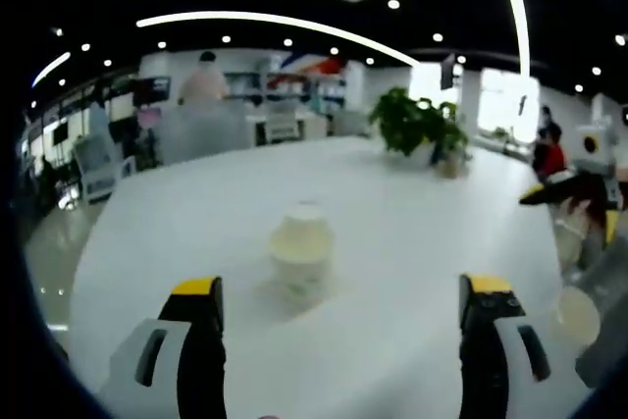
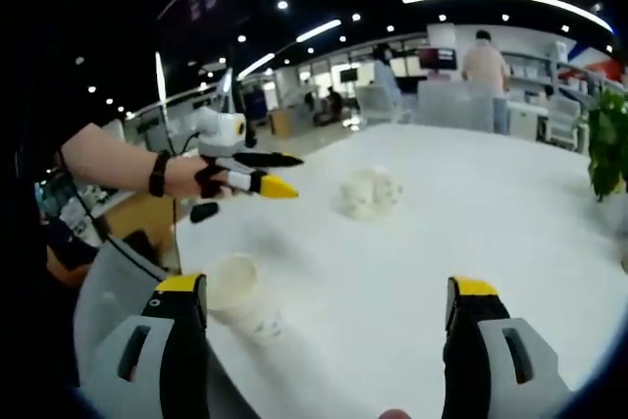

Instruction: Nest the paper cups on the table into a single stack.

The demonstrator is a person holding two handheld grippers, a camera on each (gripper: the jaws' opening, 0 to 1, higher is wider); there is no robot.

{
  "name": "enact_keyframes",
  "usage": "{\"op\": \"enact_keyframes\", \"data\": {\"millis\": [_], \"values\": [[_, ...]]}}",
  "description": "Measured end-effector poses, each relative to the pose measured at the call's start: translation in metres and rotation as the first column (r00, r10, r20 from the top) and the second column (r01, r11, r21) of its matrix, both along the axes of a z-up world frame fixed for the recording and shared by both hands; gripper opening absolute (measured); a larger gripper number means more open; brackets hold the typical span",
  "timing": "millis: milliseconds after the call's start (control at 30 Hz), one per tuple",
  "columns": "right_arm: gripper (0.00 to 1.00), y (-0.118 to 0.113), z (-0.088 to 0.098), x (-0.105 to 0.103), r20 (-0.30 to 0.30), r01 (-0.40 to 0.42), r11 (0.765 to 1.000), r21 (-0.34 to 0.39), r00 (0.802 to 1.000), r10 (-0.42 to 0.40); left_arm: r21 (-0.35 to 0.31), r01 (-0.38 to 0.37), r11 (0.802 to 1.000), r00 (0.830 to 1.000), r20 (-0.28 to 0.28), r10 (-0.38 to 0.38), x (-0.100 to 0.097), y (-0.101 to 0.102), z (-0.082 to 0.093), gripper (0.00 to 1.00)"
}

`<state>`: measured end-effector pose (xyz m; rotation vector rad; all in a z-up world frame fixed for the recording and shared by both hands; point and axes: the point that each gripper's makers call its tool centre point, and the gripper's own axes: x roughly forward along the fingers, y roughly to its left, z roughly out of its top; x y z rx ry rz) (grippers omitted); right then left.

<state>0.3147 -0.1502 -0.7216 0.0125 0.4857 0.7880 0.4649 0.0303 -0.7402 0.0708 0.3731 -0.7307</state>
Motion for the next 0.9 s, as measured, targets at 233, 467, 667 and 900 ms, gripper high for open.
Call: {"op": "enact_keyframes", "data": {"millis": [233,467,667,900], "values": [[1.0,0.0,0.005,0.002,0.014,0.031,1.0,-0.007,0.999,-0.03,-0.014,0.007,1.0,1.0,-0.03,-0.008,0.019,-0.004,-0.024,1.0],[1.0,-0.011,0.009,0.004,0.018,0.078,0.997,-0.009,0.997,-0.078,-0.023,0.021,1.0,1.0,-0.021,-0.022,0.033,-0.016,-0.035,1.0],[1.0,-0.02,0.002,-0.004,0.004,0.106,0.994,-0.028,0.994,-0.106,-0.017,0.033,0.999,0.999,0.003,-0.033,0.047,-0.019,-0.041,0.95],[1.0,-0.027,0.003,-0.009,-0.008,0.145,0.989,-0.021,0.989,-0.146,-0.016,0.041,0.999,0.999,0.017,-0.041,0.056,-0.02,-0.045,0.92]]}}
